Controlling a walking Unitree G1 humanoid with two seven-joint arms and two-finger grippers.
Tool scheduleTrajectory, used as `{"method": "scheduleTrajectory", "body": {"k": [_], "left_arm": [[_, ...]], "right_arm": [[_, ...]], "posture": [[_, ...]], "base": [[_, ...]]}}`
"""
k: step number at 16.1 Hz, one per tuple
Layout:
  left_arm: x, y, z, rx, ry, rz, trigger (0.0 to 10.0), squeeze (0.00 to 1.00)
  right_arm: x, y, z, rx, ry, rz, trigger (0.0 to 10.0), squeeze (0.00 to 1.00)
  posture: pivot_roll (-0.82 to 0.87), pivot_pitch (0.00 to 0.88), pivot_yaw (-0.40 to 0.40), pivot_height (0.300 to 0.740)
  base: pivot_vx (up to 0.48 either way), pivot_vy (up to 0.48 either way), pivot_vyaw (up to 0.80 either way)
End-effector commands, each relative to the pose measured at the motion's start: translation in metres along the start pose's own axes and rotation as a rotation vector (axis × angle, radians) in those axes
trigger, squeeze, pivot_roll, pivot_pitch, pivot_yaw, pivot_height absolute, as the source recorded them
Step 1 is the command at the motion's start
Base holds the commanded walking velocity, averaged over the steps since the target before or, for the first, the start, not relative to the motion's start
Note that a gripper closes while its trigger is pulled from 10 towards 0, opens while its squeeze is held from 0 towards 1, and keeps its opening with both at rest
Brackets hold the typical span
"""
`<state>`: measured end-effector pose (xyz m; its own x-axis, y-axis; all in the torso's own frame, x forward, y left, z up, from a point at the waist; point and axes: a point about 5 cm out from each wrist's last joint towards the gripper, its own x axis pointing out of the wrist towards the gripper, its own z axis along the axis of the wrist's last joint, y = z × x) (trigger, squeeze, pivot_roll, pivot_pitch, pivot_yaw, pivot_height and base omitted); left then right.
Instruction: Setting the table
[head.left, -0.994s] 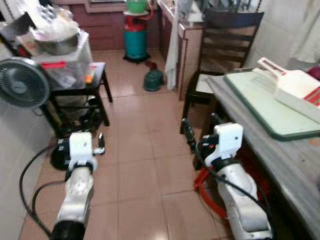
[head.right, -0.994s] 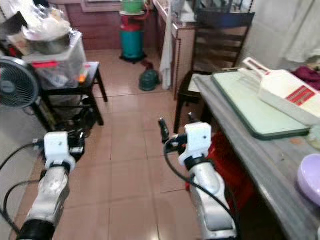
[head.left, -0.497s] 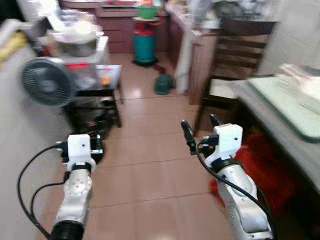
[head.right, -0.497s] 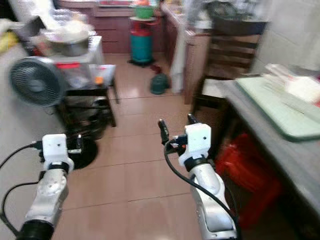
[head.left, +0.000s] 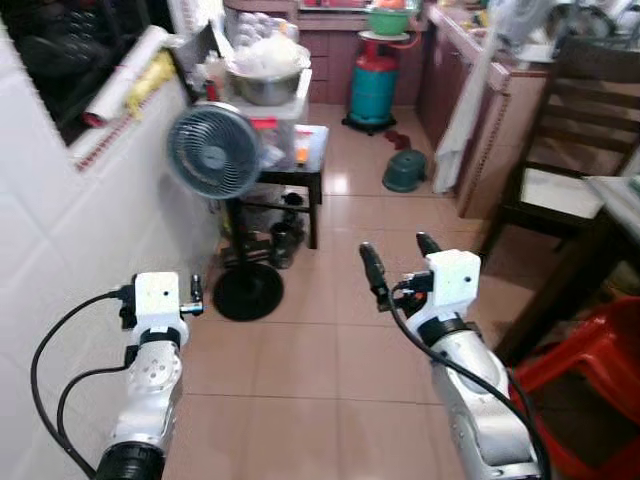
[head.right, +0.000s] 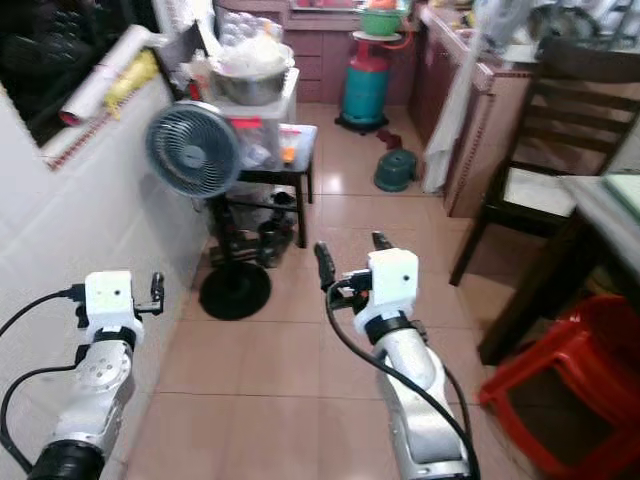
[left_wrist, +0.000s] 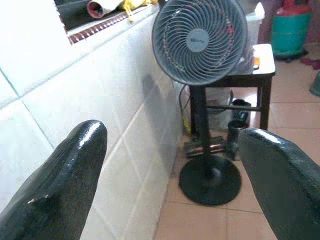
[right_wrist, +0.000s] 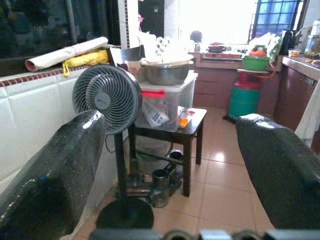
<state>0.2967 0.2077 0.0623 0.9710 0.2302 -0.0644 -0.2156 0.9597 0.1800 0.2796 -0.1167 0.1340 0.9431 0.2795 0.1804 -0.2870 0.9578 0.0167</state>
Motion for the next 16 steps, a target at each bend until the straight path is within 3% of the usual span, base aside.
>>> {"method": "scheduleTrajectory", "body": {"k": [1, 3, 5, 6, 8, 10, 13, 16], "left_arm": [[0.001, -0.011, 0.003, -0.003, -0.009, -0.032, 10.0, 0.0], [0.003, -0.019, -0.004, -0.001, 0.043, -0.074, 10.0, 0.0], [-0.002, -0.035, -0.02, -0.048, 0.123, -0.224, 10.0, 0.0], [-0.005, -0.037, -0.025, -0.044, 0.133, -0.256, 10.0, 0.0], [-0.017, -0.04, -0.051, 0.001, 0.246, -0.284, 10.0, 0.0], [-0.021, -0.039, -0.06, 0.013, 0.29, -0.287, 10.0, 0.0], [-0.041, -0.043, -0.089, 0.071, 0.435, -0.37, 10.0, 0.0], [-0.059, -0.039, -0.112, 0.139, 0.579, -0.408, 10.0, 0.0]], "right_arm": [[-0.002, -0.009, -0.001, -0.009, 0.007, -0.026, 10.0, 0.0], [-0.003, -0.012, -0.009, -0.014, 0.042, -0.051, 10.0, 0.0], [-0.006, -0.024, -0.032, -0.008, 0.15, -0.123, 10.0, 0.0], [-0.008, -0.028, -0.043, -0.007, 0.203, -0.144, 10.0, 0.0], [-0.014, -0.039, -0.071, 0.012, 0.323, -0.207, 10.0, 0.0], [-0.014, -0.04, -0.077, 0.006, 0.348, -0.21, 10.0, 0.0], [-0.019, -0.04, -0.106, 0.0, 0.478, -0.213, 10.0, 0.0], [-0.04, -0.034, -0.14, 0.05, 0.66, -0.197, 10.0, 0.0]], "posture": [[0.02, 0.0, 0.001, 0.74], [0.02, 0.0, -0.006, 0.74], [0.03, 0.0, -0.016, 0.74], [0.03, 0.0, -0.016, 0.74], [0.04, 0.0, -0.027, 0.74], [0.03, 0.0, -0.028, 0.74], [0.03, 0.0, -0.029, 0.74], [0.02, 0.0, -0.03, 0.74]], "base": [[0.0, 0.48, 0.0], [0.0, 0.141, 0.0], [0.0, 0.0, 0.0], [0.0, 0.0, 0.0], [0.0, 0.0, 0.0], [0.0, 0.0, 0.0], [0.0, 0.0, 0.0], [0.0, 0.0, 0.0]]}}
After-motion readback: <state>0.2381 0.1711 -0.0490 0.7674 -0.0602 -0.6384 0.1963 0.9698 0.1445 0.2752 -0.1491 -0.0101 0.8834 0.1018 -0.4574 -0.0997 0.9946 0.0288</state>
